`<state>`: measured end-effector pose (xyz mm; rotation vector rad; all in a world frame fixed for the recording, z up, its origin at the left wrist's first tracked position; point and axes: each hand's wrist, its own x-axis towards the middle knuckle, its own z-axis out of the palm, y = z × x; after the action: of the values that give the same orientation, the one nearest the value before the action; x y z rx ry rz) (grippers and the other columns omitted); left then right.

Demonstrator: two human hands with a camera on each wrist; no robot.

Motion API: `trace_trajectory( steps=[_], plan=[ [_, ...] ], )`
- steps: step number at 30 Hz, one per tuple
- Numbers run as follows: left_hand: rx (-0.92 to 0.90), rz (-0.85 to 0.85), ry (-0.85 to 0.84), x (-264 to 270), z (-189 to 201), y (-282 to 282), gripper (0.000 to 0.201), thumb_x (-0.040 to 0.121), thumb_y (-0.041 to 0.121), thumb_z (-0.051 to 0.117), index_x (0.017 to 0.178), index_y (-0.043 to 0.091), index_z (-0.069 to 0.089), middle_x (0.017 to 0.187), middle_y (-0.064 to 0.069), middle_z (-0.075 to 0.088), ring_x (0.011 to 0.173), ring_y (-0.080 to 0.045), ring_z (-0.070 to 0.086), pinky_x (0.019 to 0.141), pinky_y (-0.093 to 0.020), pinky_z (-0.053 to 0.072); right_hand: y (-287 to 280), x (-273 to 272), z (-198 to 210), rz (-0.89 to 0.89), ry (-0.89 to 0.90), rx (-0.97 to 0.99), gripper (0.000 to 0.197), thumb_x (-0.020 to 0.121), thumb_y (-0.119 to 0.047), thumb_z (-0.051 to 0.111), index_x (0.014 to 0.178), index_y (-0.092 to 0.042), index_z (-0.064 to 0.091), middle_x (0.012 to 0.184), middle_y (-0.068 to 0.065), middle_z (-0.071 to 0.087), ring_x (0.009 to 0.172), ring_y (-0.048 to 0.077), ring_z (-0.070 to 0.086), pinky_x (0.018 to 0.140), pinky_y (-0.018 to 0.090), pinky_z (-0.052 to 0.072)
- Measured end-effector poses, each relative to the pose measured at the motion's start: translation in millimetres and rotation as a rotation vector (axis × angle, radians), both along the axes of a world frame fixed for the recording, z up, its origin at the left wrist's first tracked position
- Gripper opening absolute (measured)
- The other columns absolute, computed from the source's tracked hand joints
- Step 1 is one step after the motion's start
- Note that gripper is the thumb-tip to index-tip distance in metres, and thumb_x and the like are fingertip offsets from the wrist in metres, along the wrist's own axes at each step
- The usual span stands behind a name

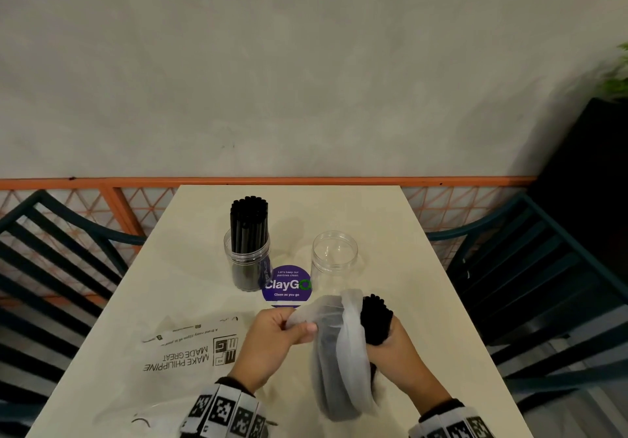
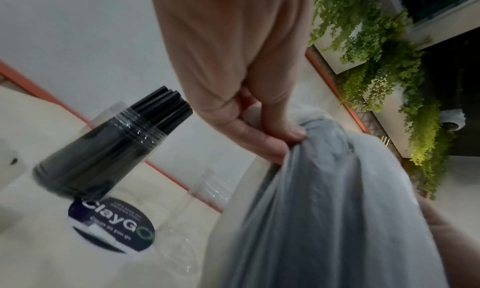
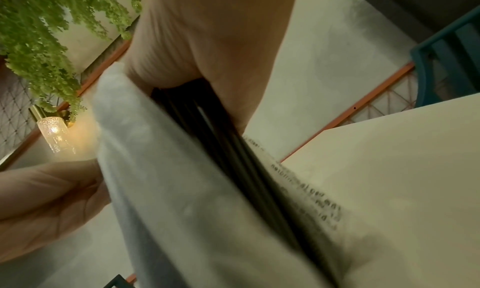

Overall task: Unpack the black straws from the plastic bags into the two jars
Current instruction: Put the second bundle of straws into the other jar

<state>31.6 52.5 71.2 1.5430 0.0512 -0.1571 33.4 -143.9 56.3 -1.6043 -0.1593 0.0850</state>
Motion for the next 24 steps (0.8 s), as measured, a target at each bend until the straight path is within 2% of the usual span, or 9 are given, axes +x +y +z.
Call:
trace_trajectory(
  steps=[3,7,8,10,12,15,17,19,24],
  plan=[
    [0.003,0.034,0.011,0,-4,-5,0.005,0.081,0.001,0.062,0.084,0.004,0.065,0.080,-0.007,0.073,0.078,-0.019,0.069,0.073,-0.027,0.056,1,-2,4,0.088,-0.011,0.012,0.060,0.055,-0.021,0.079,0.107,-0.005,0.054,0.096,-0.005,0.068,0.095,0.012,0.064,0.079,0.018,0.050],
    [0.107,0.027,-0.032,-2,-5,-13,0.019,0.080,-0.009,0.051,0.080,0.010,0.047,0.082,-0.019,0.051,0.076,-0.025,0.052,0.072,-0.034,0.050,9,-3,1,0.001,-0.048,-0.006,0.060,0.052,-0.020,0.083,0.103,-0.014,0.052,0.098,-0.003,0.066,0.096,0.011,0.063,0.080,0.020,0.050],
    [0.101,0.010,-0.048,-4,-3,-15,0.026,0.081,-0.010,0.047,0.088,0.015,0.051,0.088,-0.019,0.055,0.079,-0.027,0.055,0.073,-0.032,0.050,11,-4,1,-0.024,-0.055,-0.017,0.059,0.051,-0.022,0.084,0.102,-0.016,0.053,0.099,-0.001,0.066,0.096,0.012,0.063,0.081,0.021,0.050],
    [0.083,-0.035,-0.060,-7,0,-14,0.040,0.085,-0.008,0.045,0.108,0.023,0.058,0.103,-0.009,0.064,0.091,-0.016,0.063,0.078,-0.024,0.053,12,-5,0,-0.067,-0.061,-0.012,0.057,0.050,-0.021,0.083,0.099,-0.018,0.053,0.098,0.001,0.065,0.093,0.007,0.064,0.080,0.018,0.049],
    [0.044,-0.082,-0.069,-11,0,-11,0.031,0.088,0.005,0.052,0.108,0.025,0.063,0.108,-0.002,0.067,0.100,-0.011,0.062,0.086,-0.025,0.052,8,-3,0,-0.099,-0.045,0.021,0.050,0.051,-0.013,0.079,0.094,-0.019,0.055,0.094,-0.002,0.064,0.085,-0.003,0.064,0.073,0.008,0.047],
    [0.042,-0.124,-0.096,-14,0,-7,0.021,0.077,0.024,0.068,0.096,0.018,0.070,0.101,-0.010,0.069,0.097,-0.020,0.064,0.087,-0.033,0.050,2,-2,-1,-0.099,-0.014,0.042,0.044,0.050,-0.019,0.078,0.091,-0.022,0.060,0.087,-0.009,0.069,0.081,-0.006,0.065,0.070,0.007,0.048],
    [0.075,-0.030,-0.077,-9,-3,-8,0.012,0.076,0.012,0.070,0.088,0.011,0.070,0.095,-0.019,0.068,0.090,-0.027,0.063,0.083,-0.038,0.052,2,-4,-2,-0.064,0.008,0.023,0.052,0.046,-0.032,0.079,0.094,-0.022,0.064,0.086,-0.008,0.073,0.087,0.000,0.066,0.073,0.012,0.050],
    [0.062,0.035,-0.017,-6,-8,-10,0.010,0.078,0.003,0.066,0.088,0.007,0.068,0.095,-0.024,0.068,0.088,-0.033,0.063,0.082,-0.040,0.052,4,-6,-1,-0.011,0.017,0.024,0.058,0.047,-0.030,0.081,0.101,-0.017,0.063,0.095,-0.007,0.074,0.094,0.007,0.067,0.077,0.017,0.051],
    [-0.124,0.022,0.084,-8,-6,-18,0.020,0.090,0.002,0.043,0.101,0.005,0.060,0.093,-0.013,0.066,0.086,-0.019,0.062,0.078,-0.033,0.047,5,-8,4,-0.035,-0.013,0.035,0.067,0.045,-0.026,0.085,0.103,-0.014,0.054,0.097,-0.001,0.068,0.094,0.008,0.065,0.077,0.017,0.051]
  ],
)
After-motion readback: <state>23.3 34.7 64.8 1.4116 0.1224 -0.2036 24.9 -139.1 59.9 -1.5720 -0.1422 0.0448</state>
